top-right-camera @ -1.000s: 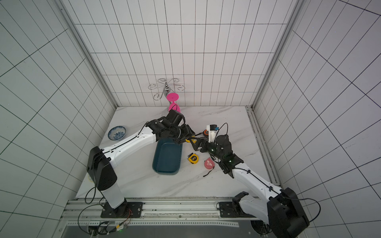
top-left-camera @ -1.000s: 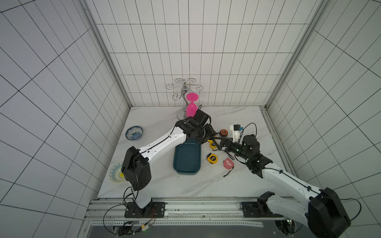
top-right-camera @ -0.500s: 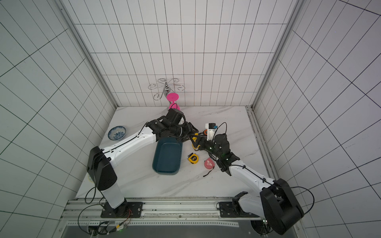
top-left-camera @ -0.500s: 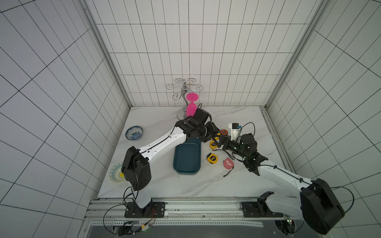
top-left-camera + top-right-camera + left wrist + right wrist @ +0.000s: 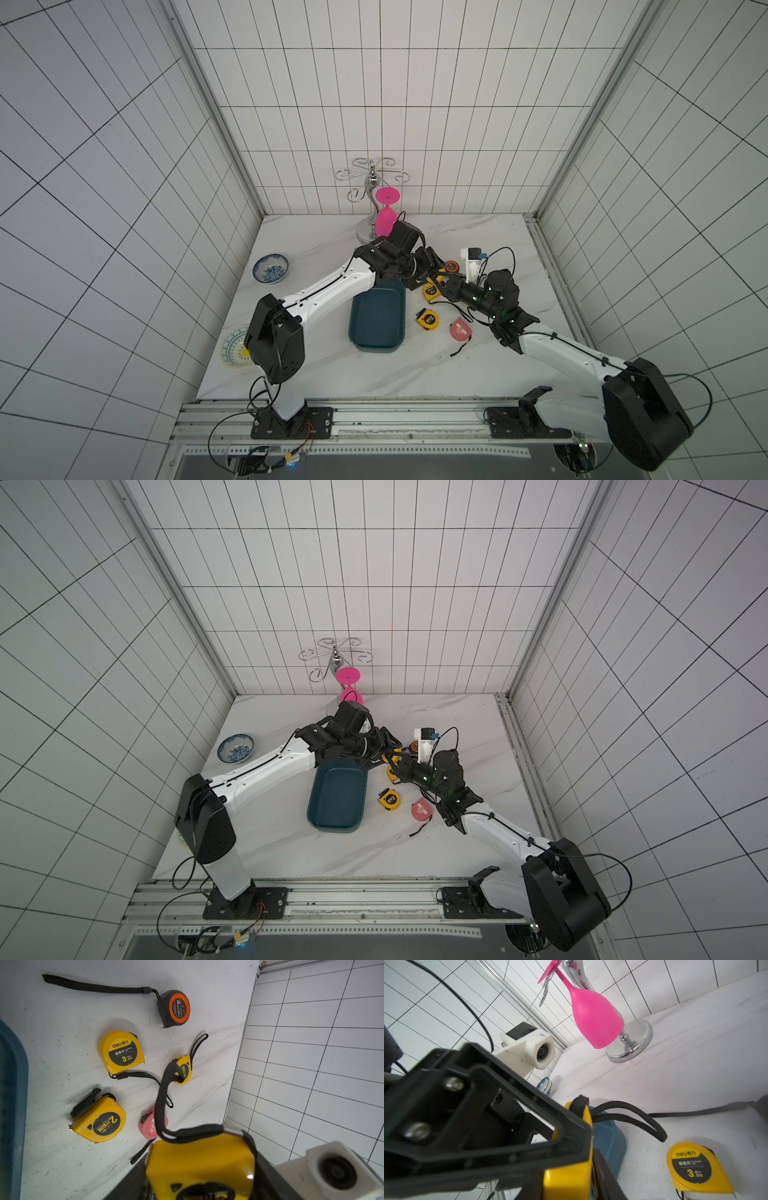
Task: Take the tape measure out of the storage box
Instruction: Place the tape measure at the center of the board.
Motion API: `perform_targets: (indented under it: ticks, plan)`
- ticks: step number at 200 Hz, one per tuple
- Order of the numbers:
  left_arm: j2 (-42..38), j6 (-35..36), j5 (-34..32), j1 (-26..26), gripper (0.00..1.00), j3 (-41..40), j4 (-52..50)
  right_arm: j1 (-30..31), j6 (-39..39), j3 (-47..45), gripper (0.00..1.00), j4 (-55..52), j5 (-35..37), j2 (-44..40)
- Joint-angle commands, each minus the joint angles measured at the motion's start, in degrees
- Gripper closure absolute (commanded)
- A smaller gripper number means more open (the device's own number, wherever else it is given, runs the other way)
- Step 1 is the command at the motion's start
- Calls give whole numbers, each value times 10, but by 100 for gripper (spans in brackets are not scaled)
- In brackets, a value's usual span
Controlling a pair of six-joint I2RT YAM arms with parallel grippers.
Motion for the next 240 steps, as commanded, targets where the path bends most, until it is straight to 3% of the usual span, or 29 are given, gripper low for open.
perform_targets:
  ticks: [1, 83, 130, 175, 240]
  plan:
    - [-26, 18, 6, 12, 3, -9, 12, -31, 18, -20, 80, -5, 1, -5]
    - [-99, 139, -48, 69, 2, -71, -88, -221, 54, -43, 80, -146, -23, -33]
    - [-137, 162, -48, 100, 2, -140, -92, -310, 62, -40, 80, -186, -36, 2]
    - [-151, 174, -51, 112, 2, -167, -93, -348, 66, -49, 80, -187, -48, 51]
    - [-160, 185, -54, 124, 3, -184, -95, -359, 62, -70, 77, -205, -59, 77]
